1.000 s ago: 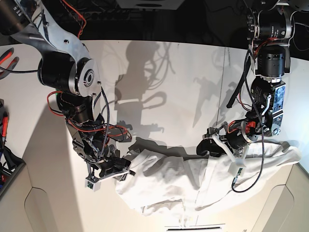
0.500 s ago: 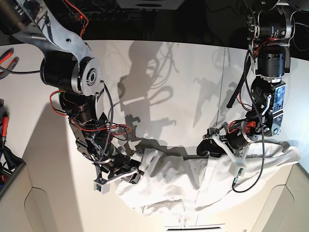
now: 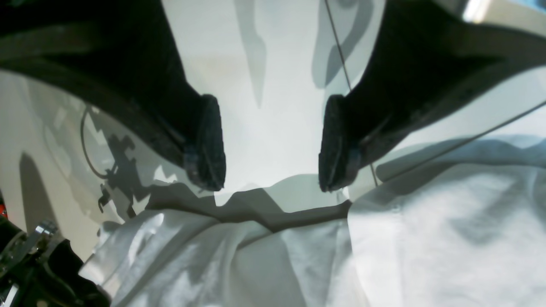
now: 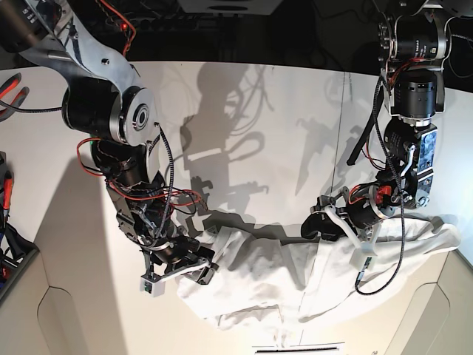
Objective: Layout the t-shirt on the table in an organized manner, then fold the t-shirt properly
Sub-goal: 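Grasp the opposite t-shirt edge with the right gripper, then hold both edges and stretch the t-shirt apart between the grippers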
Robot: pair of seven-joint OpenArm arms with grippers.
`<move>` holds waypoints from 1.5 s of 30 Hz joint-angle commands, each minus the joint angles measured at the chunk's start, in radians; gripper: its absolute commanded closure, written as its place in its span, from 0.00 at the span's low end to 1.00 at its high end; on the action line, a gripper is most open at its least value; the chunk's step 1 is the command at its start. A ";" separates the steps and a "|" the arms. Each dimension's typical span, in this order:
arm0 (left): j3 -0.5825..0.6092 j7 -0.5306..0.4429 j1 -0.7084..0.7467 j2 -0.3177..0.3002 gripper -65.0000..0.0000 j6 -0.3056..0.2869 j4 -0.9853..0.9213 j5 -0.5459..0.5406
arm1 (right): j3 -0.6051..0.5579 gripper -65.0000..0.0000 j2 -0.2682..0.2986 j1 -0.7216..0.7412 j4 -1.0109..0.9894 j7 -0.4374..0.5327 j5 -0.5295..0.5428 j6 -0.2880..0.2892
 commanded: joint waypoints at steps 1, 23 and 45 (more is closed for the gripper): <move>-0.003 -0.022 -0.024 -0.006 0.42 -0.007 0.018 -0.019 | 0.000 0.50 -0.011 0.033 0.014 0.022 0.019 0.010; -0.003 -0.064 -0.024 -0.058 0.42 -0.011 0.018 -0.013 | -0.193 1.00 0.113 -0.175 0.461 -0.525 0.096 0.177; 0.258 -0.138 -0.191 0.093 0.41 0.152 0.019 0.354 | -0.311 1.00 0.346 -0.415 0.800 -0.820 0.158 0.147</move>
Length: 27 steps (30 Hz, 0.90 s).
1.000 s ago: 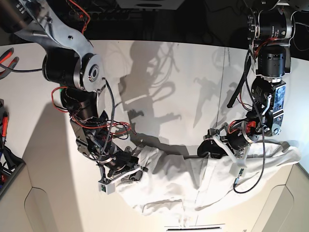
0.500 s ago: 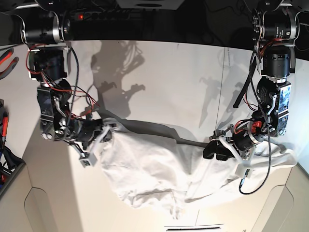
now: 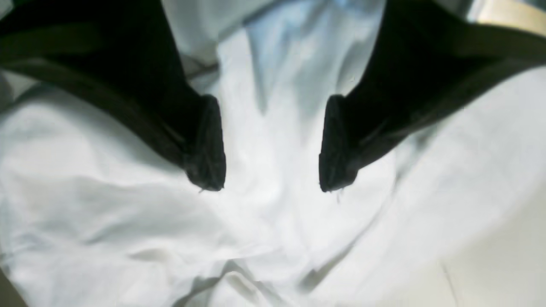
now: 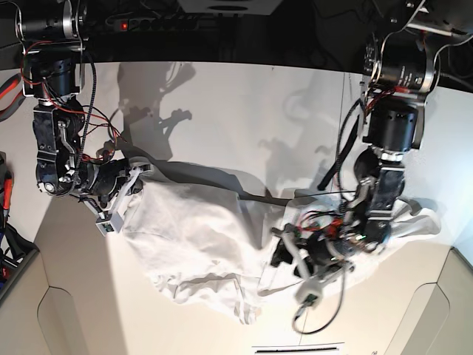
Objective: Layout the t-shirt on the table in an organized manner, then fold the t-shirt properly
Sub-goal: 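Hold both edges and stretch the t-shirt apart between the grippers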
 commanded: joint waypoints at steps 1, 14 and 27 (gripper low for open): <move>0.039 -0.033 -0.045 0.006 0.41 0.039 0.013 0.031 | 0.001 1.00 0.005 0.022 0.016 -0.002 0.022 0.004; 0.282 -0.263 -0.196 0.077 0.41 0.371 -0.490 0.332 | 0.001 1.00 0.006 0.022 0.016 -0.071 0.026 0.013; 0.282 -0.254 -0.195 0.028 1.00 0.504 -0.493 0.375 | 0.001 1.00 0.006 0.022 0.016 -0.071 0.015 0.011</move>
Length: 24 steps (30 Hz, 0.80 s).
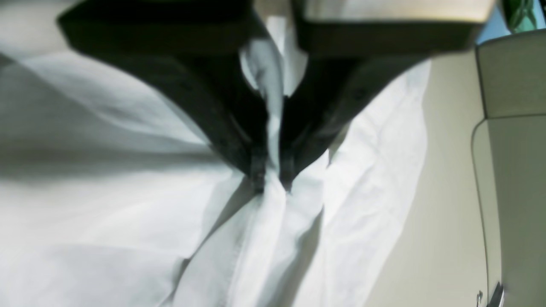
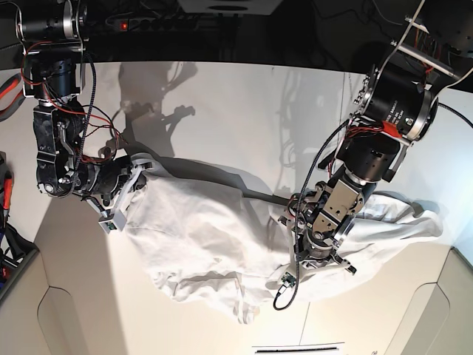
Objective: Layout the t-shirt on the table in an organized manner, then fold the t-shirt properly
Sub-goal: 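Hold both edges and stretch the t-shirt apart between the grippers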
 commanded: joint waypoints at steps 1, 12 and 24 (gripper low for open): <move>-0.002 0.014 -0.034 -0.014 1.00 0.017 0.024 0.008 | 0.002 1.00 0.006 0.019 0.014 -0.003 -0.016 0.003; -0.017 0.342 0.059 -0.308 1.00 -0.323 0.563 -0.413 | 0.003 1.00 0.051 0.020 0.014 0.032 -0.122 -0.034; -0.332 0.547 0.212 -0.499 1.00 -0.721 0.719 -0.993 | 0.003 1.00 0.126 0.019 0.014 0.054 -0.187 -0.128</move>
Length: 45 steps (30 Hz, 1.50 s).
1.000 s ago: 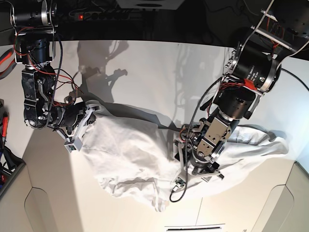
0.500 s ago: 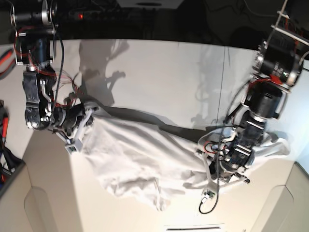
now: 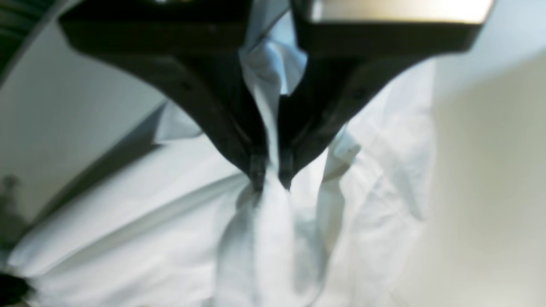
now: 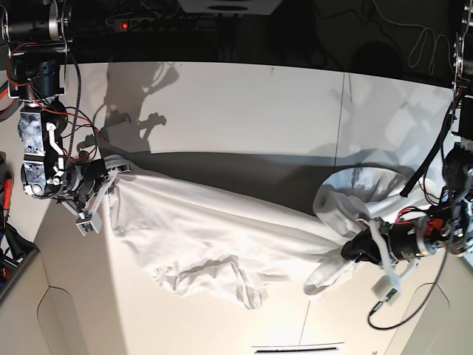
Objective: Layout the t-shirt on the table in an organized manner, then fold the t-shirt properly
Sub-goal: 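Hold both edges and stretch the t-shirt apart between the grippers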
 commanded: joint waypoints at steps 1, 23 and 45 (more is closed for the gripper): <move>-0.054 0.007 -0.015 -0.028 1.00 -0.014 0.015 -0.029 | 0.008 1.00 0.032 0.020 0.011 -0.011 -0.043 -0.035; -0.278 0.085 0.190 -0.196 0.90 -0.039 0.014 -0.127 | 0.010 1.00 0.047 0.020 0.010 0.016 -0.207 -0.164; -0.335 0.092 0.369 0.039 0.57 -0.039 0.014 -0.351 | 0.014 0.61 0.049 0.020 0.058 0.050 -0.162 -0.190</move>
